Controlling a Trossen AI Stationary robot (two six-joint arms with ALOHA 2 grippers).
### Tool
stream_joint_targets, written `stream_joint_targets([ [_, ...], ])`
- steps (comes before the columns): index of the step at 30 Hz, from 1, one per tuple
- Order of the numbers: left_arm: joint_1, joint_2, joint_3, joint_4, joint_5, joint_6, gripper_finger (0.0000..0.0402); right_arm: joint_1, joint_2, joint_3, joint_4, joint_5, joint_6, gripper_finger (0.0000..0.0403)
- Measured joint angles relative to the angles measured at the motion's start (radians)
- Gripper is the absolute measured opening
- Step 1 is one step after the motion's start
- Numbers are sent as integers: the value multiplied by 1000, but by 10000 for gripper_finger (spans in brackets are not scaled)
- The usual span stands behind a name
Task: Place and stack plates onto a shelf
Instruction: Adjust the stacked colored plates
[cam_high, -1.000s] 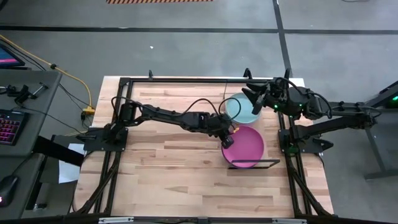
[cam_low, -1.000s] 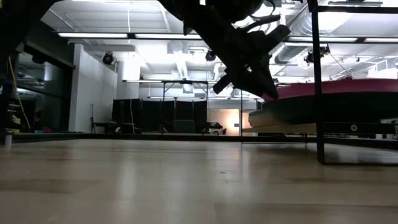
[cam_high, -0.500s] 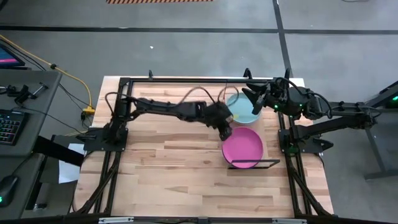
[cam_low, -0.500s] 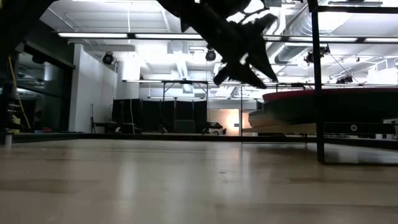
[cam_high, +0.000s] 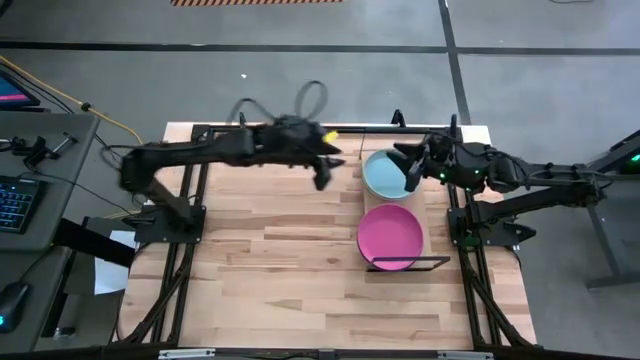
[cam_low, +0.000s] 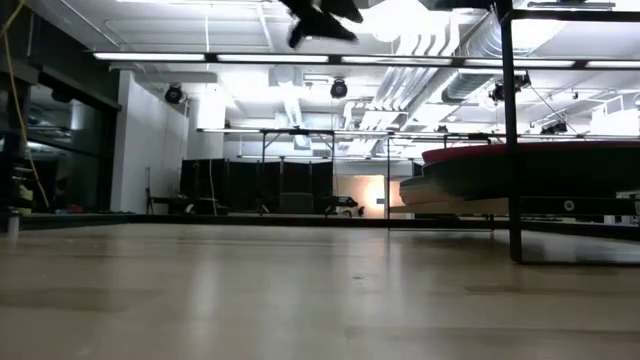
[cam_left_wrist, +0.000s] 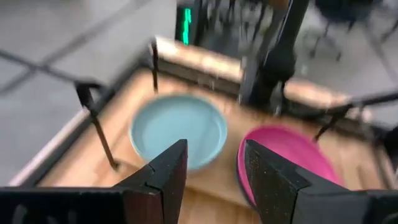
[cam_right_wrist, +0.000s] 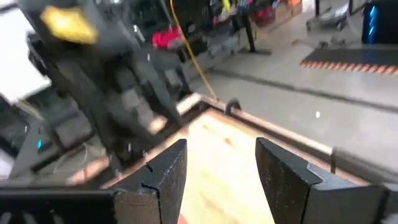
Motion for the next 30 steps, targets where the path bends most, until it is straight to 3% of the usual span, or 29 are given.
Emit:
stream_joint_targets([
  [3,-8,-166,-176,131,-24,-38,147,0,19,0,-42,-35,52,172],
  [6,-14,-331,-380,286,-27,-114,147,0,87,0,-44,-158,137,172],
  [10,-20,-519,-605,431,-54,-225,146,9,245,0,8,-355,171,172],
  [13,-29,-631,-705,472,-131,-288,145,23,383,0,56,-427,170,156],
  [17,-29,-721,-764,475,-214,-321,145,43,547,0,132,-519,174,95],
  [21,-29,-756,-764,465,-233,-315,145,62,660,0,184,-593,167,14],
  [30,-29,-745,-765,451,-234,-307,145,112,777,0,171,-641,128,2],
])
